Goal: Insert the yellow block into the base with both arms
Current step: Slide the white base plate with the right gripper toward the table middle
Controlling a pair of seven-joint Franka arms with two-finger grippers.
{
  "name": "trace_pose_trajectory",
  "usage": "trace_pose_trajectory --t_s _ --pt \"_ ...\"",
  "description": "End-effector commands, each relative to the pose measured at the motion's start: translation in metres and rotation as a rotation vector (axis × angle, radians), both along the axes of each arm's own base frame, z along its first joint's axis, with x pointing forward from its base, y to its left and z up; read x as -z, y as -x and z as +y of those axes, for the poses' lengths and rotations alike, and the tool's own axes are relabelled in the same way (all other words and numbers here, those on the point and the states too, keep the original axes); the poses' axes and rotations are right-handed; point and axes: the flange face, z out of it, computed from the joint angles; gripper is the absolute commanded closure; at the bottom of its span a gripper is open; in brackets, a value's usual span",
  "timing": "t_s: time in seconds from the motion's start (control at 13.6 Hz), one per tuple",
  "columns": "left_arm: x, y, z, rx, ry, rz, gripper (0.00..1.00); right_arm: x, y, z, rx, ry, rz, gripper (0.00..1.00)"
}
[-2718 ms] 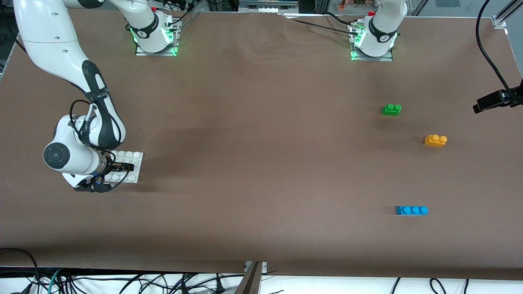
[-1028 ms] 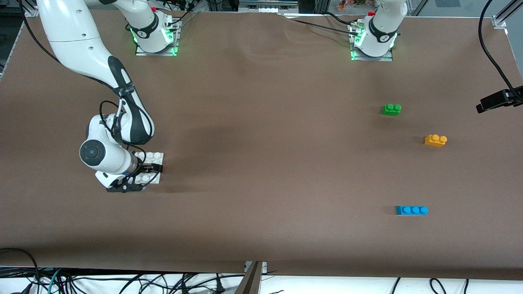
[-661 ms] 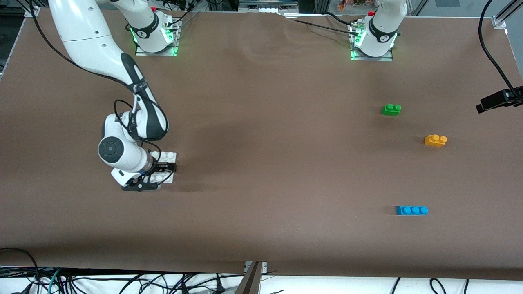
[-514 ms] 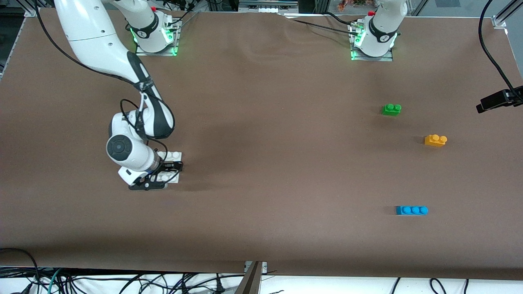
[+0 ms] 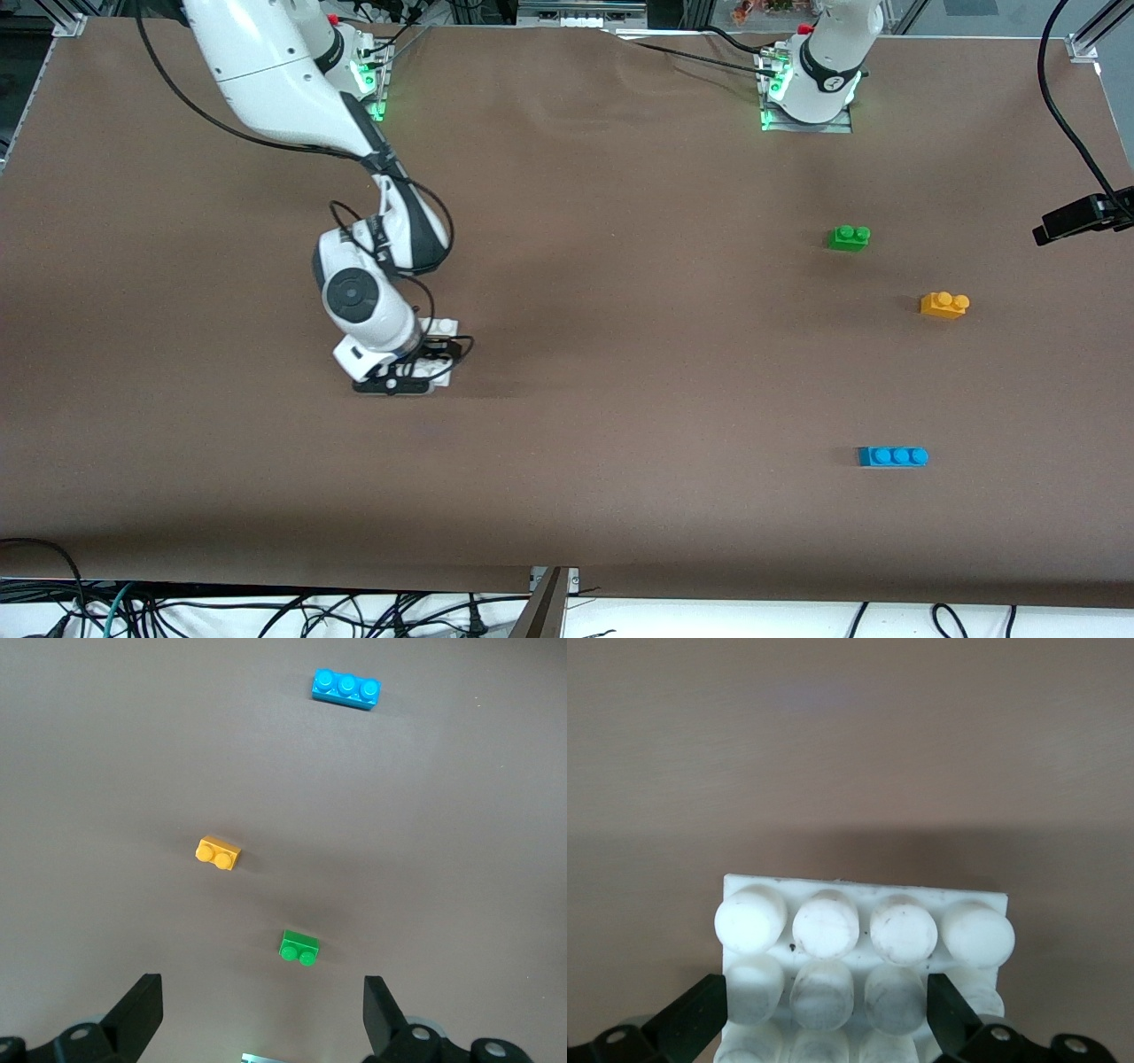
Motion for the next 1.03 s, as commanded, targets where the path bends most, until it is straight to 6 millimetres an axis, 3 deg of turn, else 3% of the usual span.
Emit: trace_pose_trajectory --t_s 0.0,0.29,0.95 --pt "-0.007 0.004 0.003 0.020 -0.019 -0.001 0.00 0.036 0.014 0.051 0.042 -0.012 0.004 0.00" --pt "-0.007 0.004 0.002 0.017 -0.009 -0.004 0.00 0.037 0.034 0.113 0.039 -0.027 -0.020 0.00" --pt "-0.002 0.001 0.011 0.014 -0.014 -0.001 0.00 0.036 0.091 0.208 -0.045 -0.052 -0.042 0.00"
